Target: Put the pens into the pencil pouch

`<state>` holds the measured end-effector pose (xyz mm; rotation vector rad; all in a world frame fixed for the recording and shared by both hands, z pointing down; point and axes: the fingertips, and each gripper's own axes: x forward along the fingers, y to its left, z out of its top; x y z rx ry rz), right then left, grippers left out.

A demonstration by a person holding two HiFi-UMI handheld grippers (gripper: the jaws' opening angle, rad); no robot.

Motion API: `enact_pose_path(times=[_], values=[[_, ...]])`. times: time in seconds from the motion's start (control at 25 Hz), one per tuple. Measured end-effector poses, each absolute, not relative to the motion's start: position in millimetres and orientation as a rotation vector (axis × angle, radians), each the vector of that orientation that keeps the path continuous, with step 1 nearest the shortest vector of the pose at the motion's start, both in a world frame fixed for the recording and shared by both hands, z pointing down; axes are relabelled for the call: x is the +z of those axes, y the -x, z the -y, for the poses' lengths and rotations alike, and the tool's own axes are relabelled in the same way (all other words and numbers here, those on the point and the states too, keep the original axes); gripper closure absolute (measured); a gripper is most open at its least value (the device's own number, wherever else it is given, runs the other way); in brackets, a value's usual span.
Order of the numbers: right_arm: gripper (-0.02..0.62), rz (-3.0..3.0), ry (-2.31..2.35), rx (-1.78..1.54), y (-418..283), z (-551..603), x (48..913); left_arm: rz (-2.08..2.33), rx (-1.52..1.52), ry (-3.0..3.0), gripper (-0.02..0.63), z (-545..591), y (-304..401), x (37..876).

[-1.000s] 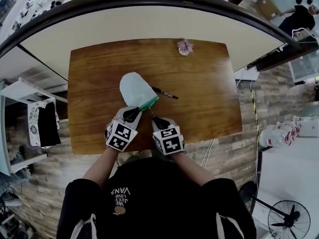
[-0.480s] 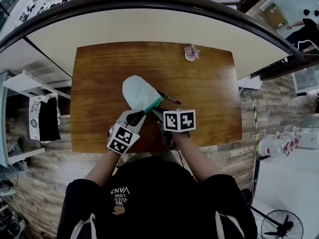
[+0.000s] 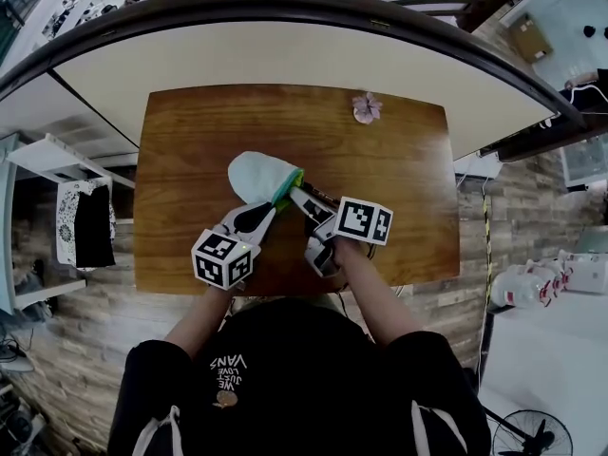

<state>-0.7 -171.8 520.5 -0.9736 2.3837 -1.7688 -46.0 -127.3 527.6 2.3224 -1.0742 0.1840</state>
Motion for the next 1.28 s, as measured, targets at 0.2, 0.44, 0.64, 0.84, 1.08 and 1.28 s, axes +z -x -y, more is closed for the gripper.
enact_pose_path(times=[0.2, 0.44, 0.64, 0.84, 1.08, 1.28], values=[[0.519, -2.594, 1.107, -1.452, -31, 192, 508, 1.092, 0.061, -2.250, 0.566, 141, 49, 513], [0.471, -3.090, 1.462, -1.038, -76, 188, 555, 1.133, 0.037, -2.210, 0.565, 152, 59, 510], [0.442, -3.270, 1.502, -0.938, -95, 175, 592, 1.166, 0.071, -2.177, 0.565, 151, 66, 516], [0.442, -3.402, 1.509, -0.883, -104, 171, 622, 1.189, 0.111, -2.153, 0.565, 149, 68, 524], [0.442, -3.530, 1.455, -0.804, -104, 174, 640, 1.201, 0.139, -2.129, 0.565, 146, 68, 528], [0.445, -3.575, 1.465, -0.743, -101, 175, 646, 1.207, 0.143, -2.116, 0.565, 145, 71, 530]])
